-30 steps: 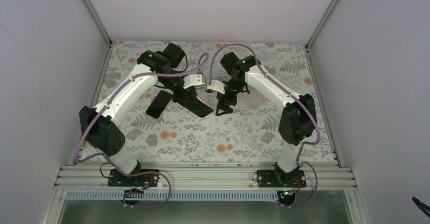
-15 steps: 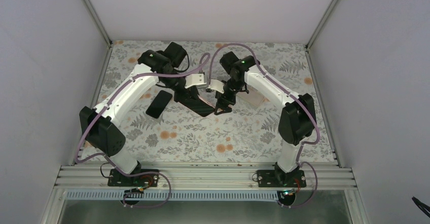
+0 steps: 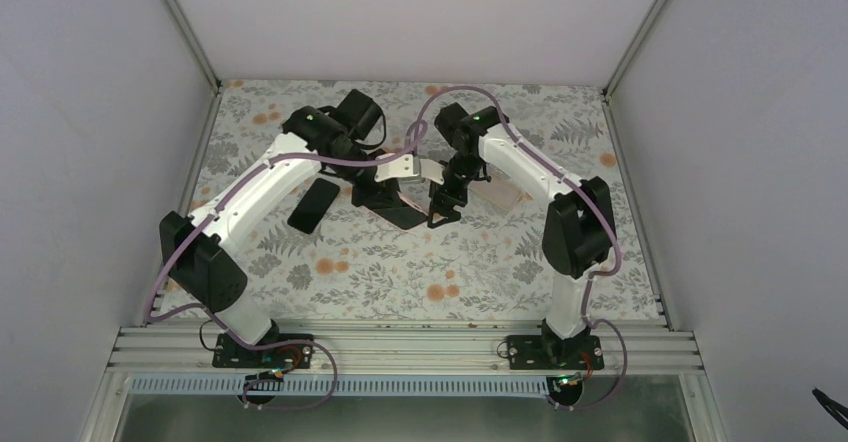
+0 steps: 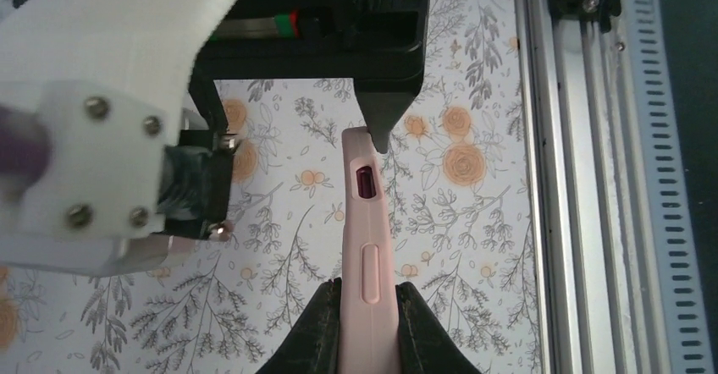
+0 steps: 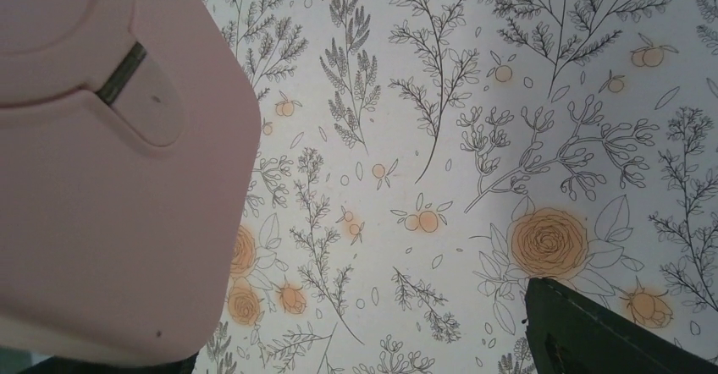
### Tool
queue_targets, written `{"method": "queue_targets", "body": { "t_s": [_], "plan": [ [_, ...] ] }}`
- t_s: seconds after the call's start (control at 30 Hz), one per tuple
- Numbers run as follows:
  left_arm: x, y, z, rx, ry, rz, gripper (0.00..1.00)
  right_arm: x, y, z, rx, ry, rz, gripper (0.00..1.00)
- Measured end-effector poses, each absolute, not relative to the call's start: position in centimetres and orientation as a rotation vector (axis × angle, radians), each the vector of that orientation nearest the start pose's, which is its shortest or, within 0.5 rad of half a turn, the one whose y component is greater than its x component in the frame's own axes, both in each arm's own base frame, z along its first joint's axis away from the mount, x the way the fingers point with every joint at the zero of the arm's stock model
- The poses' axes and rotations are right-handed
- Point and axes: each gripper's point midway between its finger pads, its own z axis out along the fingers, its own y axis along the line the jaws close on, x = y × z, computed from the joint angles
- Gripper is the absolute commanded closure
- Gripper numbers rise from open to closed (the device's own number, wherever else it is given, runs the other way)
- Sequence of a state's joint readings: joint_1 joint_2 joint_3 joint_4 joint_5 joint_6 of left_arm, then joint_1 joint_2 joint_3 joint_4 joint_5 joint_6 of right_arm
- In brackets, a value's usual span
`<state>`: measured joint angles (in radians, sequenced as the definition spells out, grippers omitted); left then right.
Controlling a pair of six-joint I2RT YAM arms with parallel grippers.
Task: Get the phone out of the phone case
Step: Remove the phone case from the phone.
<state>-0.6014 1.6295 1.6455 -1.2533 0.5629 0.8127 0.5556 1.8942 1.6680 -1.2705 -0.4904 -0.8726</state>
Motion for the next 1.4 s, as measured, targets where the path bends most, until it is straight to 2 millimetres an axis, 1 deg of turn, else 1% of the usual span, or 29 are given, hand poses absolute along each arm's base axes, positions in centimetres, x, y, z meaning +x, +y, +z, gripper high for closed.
{"method": "queue_targets", "body": {
  "t_s": [0.1,0.17,0.3,0.4,0.5,0.6,0.67,0.7,0.77,0.83,0.93,1.03,1.07,1.13,1.27,1.4],
  "plan": [
    [23.6,-27.4,22.8,1.843,1.953,-0.682,0.98,27.5,26.4,13.9,-1.948,2.198,0.703,0.08],
    [22.9,-27.3,22.6,1.853,1.969,-0.689,0.98,28.1,26.3,13.9,-1.946,2.194,0.685,0.08],
    [19.5,-27.5,22.9,1.916,1.963,-0.791,0.98,31.0,25.8,14.1,-1.887,2.168,0.587,0.09],
    [18.0,-27.9,23.3,1.944,1.948,-0.842,0.98,32.3,25.4,14.5,-1.857,2.158,0.547,0.09],
    [17.8,-27.8,23.3,1.945,1.954,-0.851,0.98,33.0,25.5,14.8,-1.845,2.147,0.529,0.08],
    [17.9,-27.7,23.3,1.945,1.959,-0.841,0.98,32.9,25.4,14.7,-1.849,2.152,0.534,0.08],
    [18.0,-27.6,23.2,1.947,1.962,-0.829,0.98,32.1,25.1,14.3,-1.855,2.164,0.545,0.07],
    [18.1,-27.6,23.2,1.948,1.964,-0.824,0.98,31.3,24.9,13.9,-1.867,2.175,0.556,0.07],
    [18.2,-27.5,23.0,1.949,1.969,-0.808,0.98,29.2,24.2,13.3,-1.893,2.204,0.58,0.06],
    [18.5,-27.5,22.8,1.95,1.974,-0.791,0.98,26.8,23.8,13.3,-1.926,2.21,0.599,0.06],
    [19.0,-27.5,22.4,1.952,1.981,-0.766,0.98,23.7,24.3,14.4,-1.982,2.157,0.619,0.06],
    [19.3,-27.7,22.1,1.959,1.976,-0.763,0.98,21.4,25.4,15.7,-2.004,2.096,0.636,0.06],
    [19.1,-27.6,22.2,1.96,1.981,-0.771,0.98,21.0,25.5,15.8,-2.0,2.098,0.643,0.06],
    [19.2,-27.6,22.6,1.957,1.983,-0.767,0.98,20.7,25.7,15.7,-1.997,2.097,0.655,0.07],
    [19.5,-27.6,23.0,1.938,1.987,-0.763,0.98,20.4,26.0,14.9,-1.996,2.102,0.662,0.07],
    [19.7,-27.8,23.4,1.923,1.98,-0.767,0.98,20.4,26.3,14.5,-1.997,2.098,0.662,0.08]
  ]
}}
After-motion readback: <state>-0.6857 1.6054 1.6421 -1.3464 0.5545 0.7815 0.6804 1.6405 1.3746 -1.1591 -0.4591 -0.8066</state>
